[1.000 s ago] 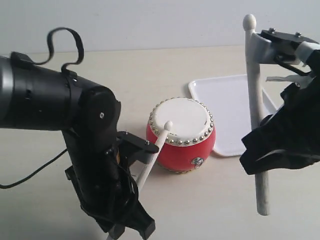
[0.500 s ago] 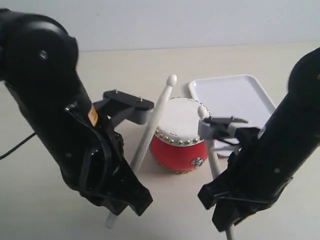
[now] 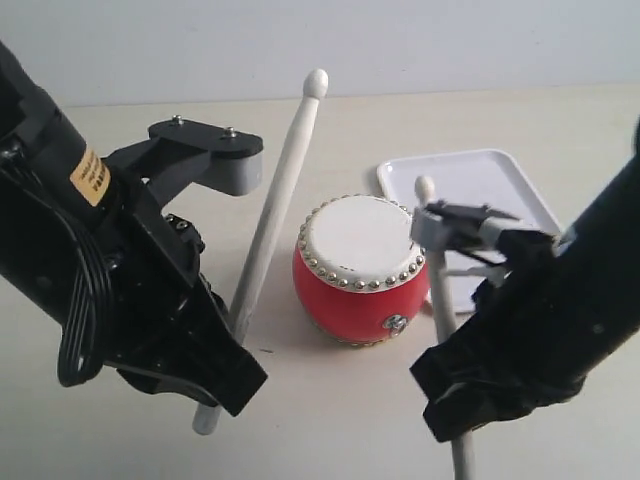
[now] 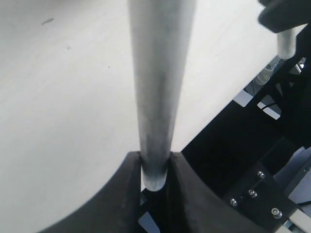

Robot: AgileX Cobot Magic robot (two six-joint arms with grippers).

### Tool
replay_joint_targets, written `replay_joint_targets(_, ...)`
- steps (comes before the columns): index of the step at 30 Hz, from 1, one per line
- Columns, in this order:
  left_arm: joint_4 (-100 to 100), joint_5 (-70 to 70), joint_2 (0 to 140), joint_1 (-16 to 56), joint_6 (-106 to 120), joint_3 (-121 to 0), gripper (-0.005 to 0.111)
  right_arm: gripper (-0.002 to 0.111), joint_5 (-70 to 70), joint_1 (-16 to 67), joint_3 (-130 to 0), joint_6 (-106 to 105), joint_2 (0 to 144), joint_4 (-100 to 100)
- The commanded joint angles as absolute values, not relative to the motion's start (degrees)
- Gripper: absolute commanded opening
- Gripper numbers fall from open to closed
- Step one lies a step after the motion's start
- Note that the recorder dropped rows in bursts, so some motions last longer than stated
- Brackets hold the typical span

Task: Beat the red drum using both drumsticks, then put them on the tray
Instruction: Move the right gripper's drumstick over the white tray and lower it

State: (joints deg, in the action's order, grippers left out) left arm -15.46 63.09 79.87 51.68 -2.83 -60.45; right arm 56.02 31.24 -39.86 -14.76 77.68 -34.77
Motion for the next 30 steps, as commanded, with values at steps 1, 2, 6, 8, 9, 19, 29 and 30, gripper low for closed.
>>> replay_joint_targets(1, -15.78, 61.17, 79.44, 51.9, -3.27, -60.86, 0.0, 0.0, 58.38, 31.23, -41.67, -2.84, 64.75, -21.25)
replay_joint_targets(2, -15.78, 61.17, 79.19, 51.9, -3.27, -60.86, 0.0, 0.0, 60.34, 31.23, -42.67, 0.0, 63.58, -17.18)
replay_joint_targets(6, -16.07, 61.17, 77.37, 51.9, -3.27, -60.86, 0.0, 0.0, 69.86, 31.23, -49.7, 7.21, 63.6, -1.39)
replay_joint_targets(8, -16.07, 61.17, 76.14, 51.9, -3.27, -60.86, 0.0, 0.0, 69.96, 31.23, -53.85, 7.01, 65.97, 1.51)
replay_joint_targets(9, -16.07, 61.17, 75.45, 51.9, -3.16, -60.86, 0.0, 0.0, 69.96, 31.15, -55.88, 6.22, 67.8, 2.13)
replay_joint_targets(19, -16.76, 61.9, 67.94, 51.9, -3.5, -60.86, 0.0, 0.0, 69.96, 16.94, -74.93, -2.44, 96.55, 2.33)
replay_joint_targets(29, -18.89, 63.24, 64.8, 51.9, -6.46, -60.86, 0.0, 0.0, 69.96, 10.2, -82.81, -6.16, 112.14, -1.93)
replay_joint_targets(30, -19.22, 63.36, 64.8, 51.9, -6.46, -60.86, 0.0, 0.0, 69.96, 10.06, -82.96, -6.16, 113.02, -1.93)
